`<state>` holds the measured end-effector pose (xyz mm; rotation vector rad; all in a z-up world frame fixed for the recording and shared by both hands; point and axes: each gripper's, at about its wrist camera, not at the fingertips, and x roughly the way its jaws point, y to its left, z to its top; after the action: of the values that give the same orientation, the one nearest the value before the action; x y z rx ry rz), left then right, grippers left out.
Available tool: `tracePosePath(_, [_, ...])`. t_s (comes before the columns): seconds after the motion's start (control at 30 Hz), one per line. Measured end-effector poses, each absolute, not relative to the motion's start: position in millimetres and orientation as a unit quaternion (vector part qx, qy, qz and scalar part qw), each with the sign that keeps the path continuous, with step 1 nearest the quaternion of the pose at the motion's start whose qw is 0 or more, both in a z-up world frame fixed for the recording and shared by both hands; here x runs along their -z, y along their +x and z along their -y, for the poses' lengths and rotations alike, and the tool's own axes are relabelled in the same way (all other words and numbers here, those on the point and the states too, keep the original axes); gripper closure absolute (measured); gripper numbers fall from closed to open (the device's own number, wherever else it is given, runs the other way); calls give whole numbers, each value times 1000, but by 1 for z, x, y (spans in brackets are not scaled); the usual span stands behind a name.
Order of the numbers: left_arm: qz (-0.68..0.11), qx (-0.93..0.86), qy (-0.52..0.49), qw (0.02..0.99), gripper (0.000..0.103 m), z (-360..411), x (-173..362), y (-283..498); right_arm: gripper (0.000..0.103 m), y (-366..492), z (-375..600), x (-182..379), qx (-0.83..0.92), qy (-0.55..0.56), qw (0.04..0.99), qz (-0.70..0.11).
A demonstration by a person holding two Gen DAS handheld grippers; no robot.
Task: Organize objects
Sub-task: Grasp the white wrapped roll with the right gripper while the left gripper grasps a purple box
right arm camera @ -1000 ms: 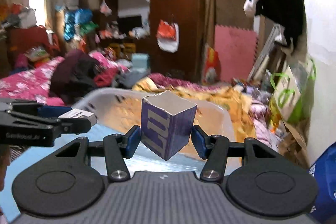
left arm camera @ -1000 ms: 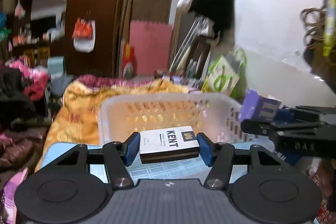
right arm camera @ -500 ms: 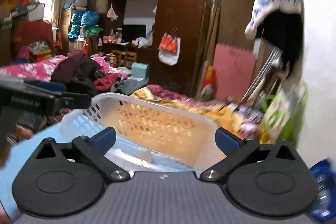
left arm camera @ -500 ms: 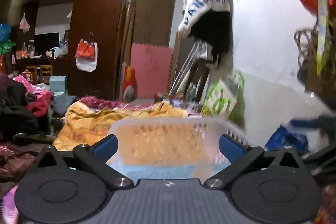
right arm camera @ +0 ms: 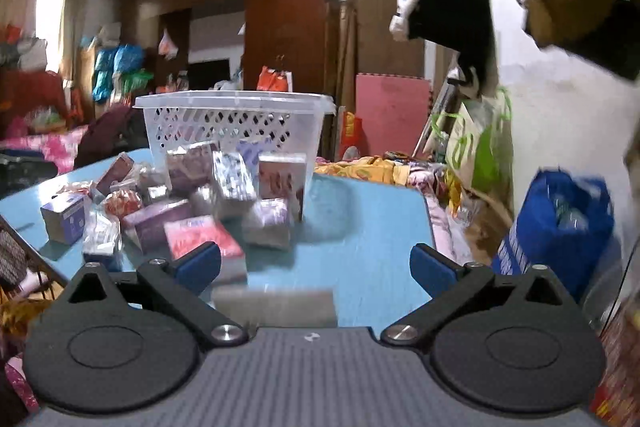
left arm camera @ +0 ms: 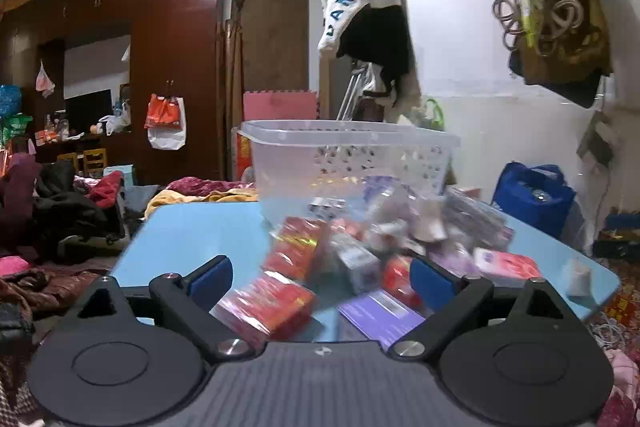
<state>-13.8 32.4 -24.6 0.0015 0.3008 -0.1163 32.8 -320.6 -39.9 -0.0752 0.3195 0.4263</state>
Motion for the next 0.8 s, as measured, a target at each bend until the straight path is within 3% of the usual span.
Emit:
tracePosePath(0.17, [-151, 46, 34, 987, 33, -7, 38, -22, 0, 42, 308, 60, -218, -50, 960, -170])
tracePosePath(0.53, [-150, 55, 31, 987, 34, 12, 61, -21, 6, 40, 316, 83, -220, -52, 957, -181])
tracePosePath(0.7, [-178, 50, 17, 983, 35, 9, 77, -10, 43, 39, 322, 83, -220, -39, 957, -183])
tracePosePath(0.77, [-174, 51, 7, 983, 39, 5, 77, -9, 45, 39, 321, 83, -218, -40, 958, -183])
tracePosePath(0.8, [-172, 49, 7, 984, 47, 4, 77, -9, 47, 38, 320, 83, -217, -41, 958, -181])
